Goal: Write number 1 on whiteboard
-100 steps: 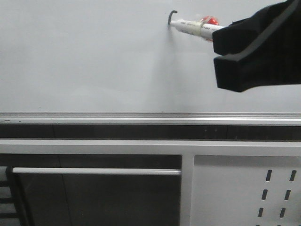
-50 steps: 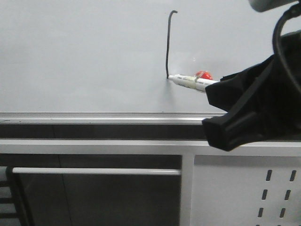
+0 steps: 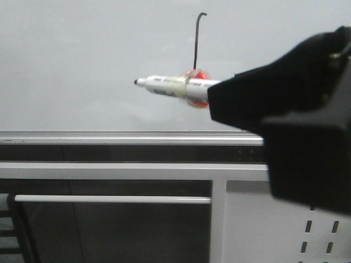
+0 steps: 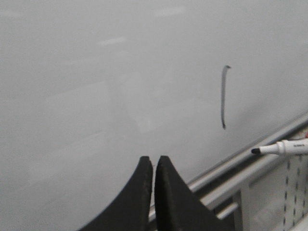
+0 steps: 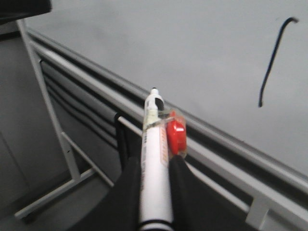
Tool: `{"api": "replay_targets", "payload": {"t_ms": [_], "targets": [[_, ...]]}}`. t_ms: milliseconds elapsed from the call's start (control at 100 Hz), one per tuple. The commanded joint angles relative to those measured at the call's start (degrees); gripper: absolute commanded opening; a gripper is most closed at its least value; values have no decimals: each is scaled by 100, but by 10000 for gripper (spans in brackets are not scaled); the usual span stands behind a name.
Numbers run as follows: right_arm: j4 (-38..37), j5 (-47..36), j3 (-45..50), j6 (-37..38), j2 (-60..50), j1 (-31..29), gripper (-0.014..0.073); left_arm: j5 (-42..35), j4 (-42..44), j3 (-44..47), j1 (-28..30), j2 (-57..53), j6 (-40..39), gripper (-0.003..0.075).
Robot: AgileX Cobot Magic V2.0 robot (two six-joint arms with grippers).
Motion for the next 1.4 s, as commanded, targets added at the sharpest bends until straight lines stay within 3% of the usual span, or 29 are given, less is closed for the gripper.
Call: {"api": "replay_targets", "payload": {"t_ms": [0,110,230,300,530,870,1040,1390], "targets": [[535,-200,-131,-568,-181,333,-61,453,1205,-201,-29,-6,14,46],[1021,-131,-256,-808,-181,435,-61,1080,1748,-314,-29,-6,14,189],[1359,118,-477,-989,-181,435,-61,1263,2419,-459,-29,-6,14,407],[1485,238,-648,-1091,-181,435,-61,1271,2911,-486,-29,-6,14,467],[2411,306,-1251,-1818,-181,423,-61,1289,4123,-486,-29,-6,14,460],[2668,664,-1641,-1923,46,423,-61,1168,5556,-486,-29,70,14,410],[3034,597,-1690,-1923,310,423,-61,1120,5805,-486,-29,281,14,410],[3293,552,-1690,-1932,338,423,-61,133,6055,-486,-29,1050,14,410]]}}
